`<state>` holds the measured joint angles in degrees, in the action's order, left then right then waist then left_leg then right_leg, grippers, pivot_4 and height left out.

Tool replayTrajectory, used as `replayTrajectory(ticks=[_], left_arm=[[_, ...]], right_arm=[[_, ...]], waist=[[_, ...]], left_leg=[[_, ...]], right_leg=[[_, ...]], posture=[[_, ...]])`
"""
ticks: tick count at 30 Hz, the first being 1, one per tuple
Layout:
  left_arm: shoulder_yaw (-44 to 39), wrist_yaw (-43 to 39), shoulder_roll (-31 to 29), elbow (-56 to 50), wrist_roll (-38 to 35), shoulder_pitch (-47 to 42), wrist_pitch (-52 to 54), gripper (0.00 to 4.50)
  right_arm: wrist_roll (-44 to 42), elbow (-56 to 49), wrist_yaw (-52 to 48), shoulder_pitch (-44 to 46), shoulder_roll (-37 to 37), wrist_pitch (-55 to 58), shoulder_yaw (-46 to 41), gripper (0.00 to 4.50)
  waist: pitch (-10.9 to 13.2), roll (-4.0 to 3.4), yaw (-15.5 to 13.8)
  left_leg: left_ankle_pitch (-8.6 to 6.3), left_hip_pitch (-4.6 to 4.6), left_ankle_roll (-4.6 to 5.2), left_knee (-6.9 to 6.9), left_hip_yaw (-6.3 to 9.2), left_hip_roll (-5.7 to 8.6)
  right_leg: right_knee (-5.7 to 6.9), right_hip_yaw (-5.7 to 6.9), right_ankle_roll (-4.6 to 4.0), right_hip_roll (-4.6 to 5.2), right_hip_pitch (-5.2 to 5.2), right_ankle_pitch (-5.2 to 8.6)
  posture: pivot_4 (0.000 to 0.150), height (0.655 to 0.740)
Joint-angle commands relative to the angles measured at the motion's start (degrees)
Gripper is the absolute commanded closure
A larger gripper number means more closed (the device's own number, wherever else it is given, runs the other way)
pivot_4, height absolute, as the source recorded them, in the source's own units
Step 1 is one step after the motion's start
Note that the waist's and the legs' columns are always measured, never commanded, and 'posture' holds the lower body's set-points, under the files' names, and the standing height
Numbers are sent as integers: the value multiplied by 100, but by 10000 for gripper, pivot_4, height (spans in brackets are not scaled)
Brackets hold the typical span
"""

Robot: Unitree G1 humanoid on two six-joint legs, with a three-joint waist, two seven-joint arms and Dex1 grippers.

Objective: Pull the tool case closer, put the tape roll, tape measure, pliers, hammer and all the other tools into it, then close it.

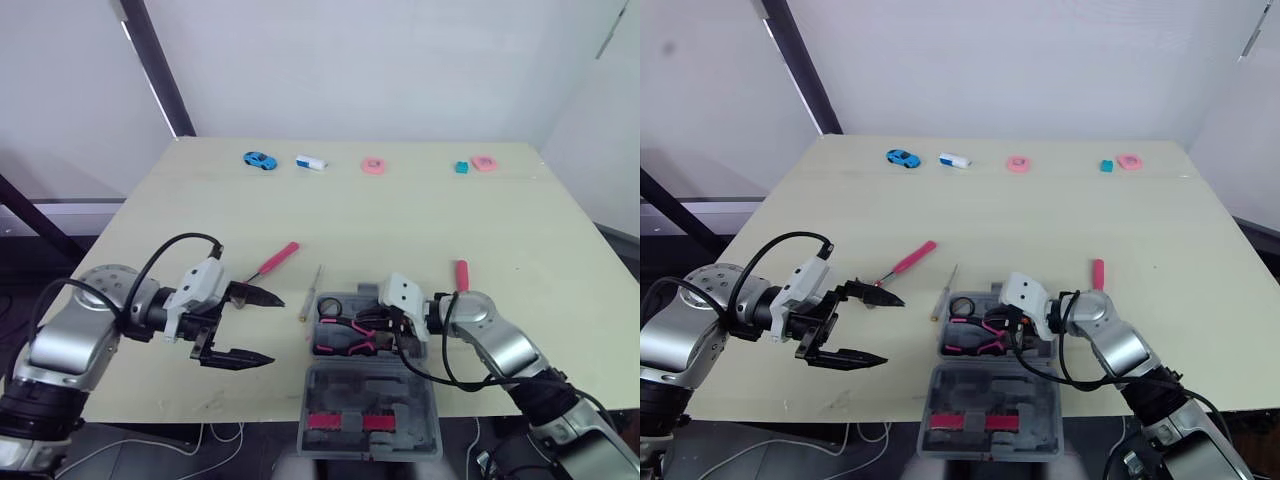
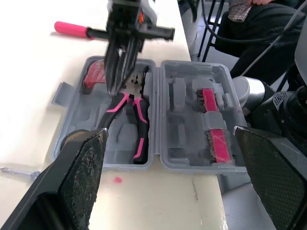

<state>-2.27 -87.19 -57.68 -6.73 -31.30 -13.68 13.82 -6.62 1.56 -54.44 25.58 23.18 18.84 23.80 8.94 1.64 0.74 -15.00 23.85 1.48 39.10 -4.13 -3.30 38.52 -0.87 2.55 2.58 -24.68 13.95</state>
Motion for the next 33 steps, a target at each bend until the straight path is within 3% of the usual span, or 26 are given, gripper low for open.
replayTrajectory(ticks=[1, 8, 16, 17, 33], left_arm=[[-198, 28, 57, -49, -117, -43, 32, 0], [-165, 40, 94, -55, -57, -63, 84, 0], [-249, 137, 79, -159, -88, 146, 155, 0], [-264, 157, 75, -178, -91, 190, 159, 0], [-297, 304, 192, -109, -8, 300, 187, 0]], right_arm=[[114, 241, -7, -5, -28, -285, -28, 43550], [560, 1423, -78, -75, -36, -562, 220, 43550], [897, 1802, -392, -148, 24, -179, 769, 43550], [950, 1845, -432, -136, 29, -121, 838, 43550], [1405, 2572, -384, 166, -378, 17, 1029, 43550]], waist=[[0, 0, 0], [-4, 1, 17], [-22, 4, 5], [-48, 2, 6], [-190, 9, 14]], left_leg=[[0, 0, 0, 0, 0, 0], [0, -13, 0, 0, 0, 0], [0, -33, 0, 1, 0, 0], [-1, -127, 0, -23, -2, -1], [-2, -222, -2, -85, -11, -5]], right_leg=[[0, 0, 0, 0, 0, 0], [2, -3, 0, -2, 8, 0], [6, -3, -1, -1, 28, 0], [-14, -2, -23, 0, 119, 16], [-55, -6, -40, 2, 188, 26]], posture=[[1500, 7400], [1500, 7400], [1500, 7400], [1500, 7400], [1500, 7400]])
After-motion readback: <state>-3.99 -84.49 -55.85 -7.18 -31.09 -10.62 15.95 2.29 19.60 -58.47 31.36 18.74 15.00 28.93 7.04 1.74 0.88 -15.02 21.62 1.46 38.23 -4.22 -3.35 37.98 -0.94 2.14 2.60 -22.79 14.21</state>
